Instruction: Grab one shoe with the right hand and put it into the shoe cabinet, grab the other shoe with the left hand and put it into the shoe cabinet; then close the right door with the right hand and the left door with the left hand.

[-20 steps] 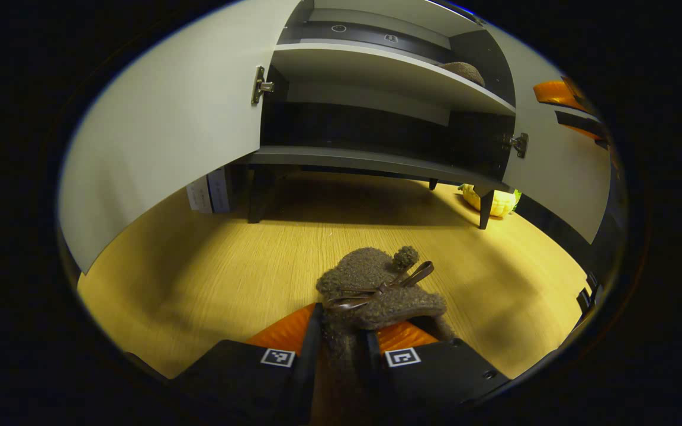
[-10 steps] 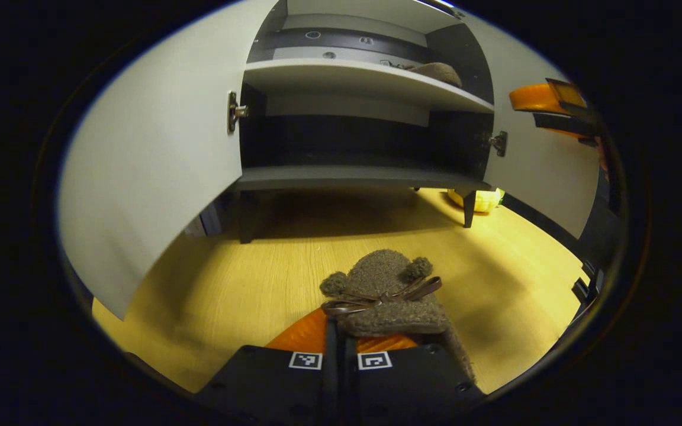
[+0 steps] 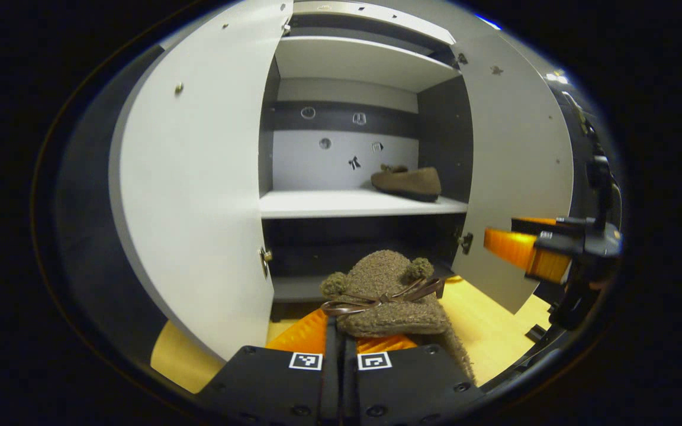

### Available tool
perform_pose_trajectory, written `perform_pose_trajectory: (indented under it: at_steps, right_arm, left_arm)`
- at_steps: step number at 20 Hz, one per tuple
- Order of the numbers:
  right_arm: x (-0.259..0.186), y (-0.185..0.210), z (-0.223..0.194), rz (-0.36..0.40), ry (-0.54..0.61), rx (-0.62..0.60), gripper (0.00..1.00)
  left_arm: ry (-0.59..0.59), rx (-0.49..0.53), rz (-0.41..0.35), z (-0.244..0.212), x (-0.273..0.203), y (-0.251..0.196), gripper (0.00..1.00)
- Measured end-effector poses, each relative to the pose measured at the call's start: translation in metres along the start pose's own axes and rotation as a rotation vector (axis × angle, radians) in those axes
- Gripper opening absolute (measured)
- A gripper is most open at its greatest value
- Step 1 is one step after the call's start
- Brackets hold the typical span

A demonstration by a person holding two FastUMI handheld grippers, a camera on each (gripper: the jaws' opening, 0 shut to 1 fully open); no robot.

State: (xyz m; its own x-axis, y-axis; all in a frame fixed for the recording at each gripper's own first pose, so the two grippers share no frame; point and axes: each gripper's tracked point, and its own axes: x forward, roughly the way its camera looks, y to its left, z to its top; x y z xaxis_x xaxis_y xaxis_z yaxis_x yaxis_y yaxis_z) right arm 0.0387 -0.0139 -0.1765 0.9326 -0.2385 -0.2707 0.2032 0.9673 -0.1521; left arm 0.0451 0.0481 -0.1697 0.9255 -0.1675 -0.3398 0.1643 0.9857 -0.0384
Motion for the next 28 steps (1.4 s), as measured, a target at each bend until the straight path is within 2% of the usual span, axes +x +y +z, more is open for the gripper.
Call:
perform_pose_trajectory:
  at_steps: [4, 7, 11, 12, 13, 15, 17, 23, 28]
  right_arm:
    - [-0.017, 0.015, 0.032, 0.05, -0.044, -0.018, 0.98]
    - [-0.01, 0.021, 0.053, 0.103, -0.082, -0.02, 0.98]
    - [0.013, 0.02, 0.075, 0.186, -0.111, -0.004, 0.98]
    - [0.02, 0.019, 0.079, 0.206, -0.12, 0.003, 0.95]
    - [0.029, 0.018, 0.082, 0.227, -0.124, 0.007, 0.98]
    - [0.046, 0.018, 0.086, 0.271, -0.128, 0.01, 0.98]
    - [0.064, 0.013, 0.089, 0.278, -0.14, 0.0, 0.99]
    - [0.098, 0.016, 0.079, 0.305, -0.11, -0.015, 0.98]
    - [0.106, 0.027, 0.071, 0.353, -0.082, -0.013, 0.98]
  left_arm:
    - [-0.06, -0.068, 0.01, 0.074, -0.013, 0.002, 0.07]
    - [-0.111, -0.034, 0.062, 0.118, 0.003, 0.008, 0.07]
    - [-0.129, 0.018, 0.131, 0.162, 0.048, 0.004, 0.07]
    - [-0.138, 0.011, 0.135, 0.173, 0.063, 0.002, 0.07]
    - [-0.146, 0.003, 0.142, 0.183, 0.077, 0.003, 0.07]
    - [-0.148, -0.025, 0.154, 0.203, 0.109, 0.007, 0.07]
    - [-0.158, -0.044, 0.163, 0.225, 0.139, 0.014, 0.07]
    - [-0.099, -0.014, 0.185, 0.25, 0.236, 0.044, 0.07]
    - [0.02, -0.057, 0.198, 0.224, 0.312, 0.062, 0.07]
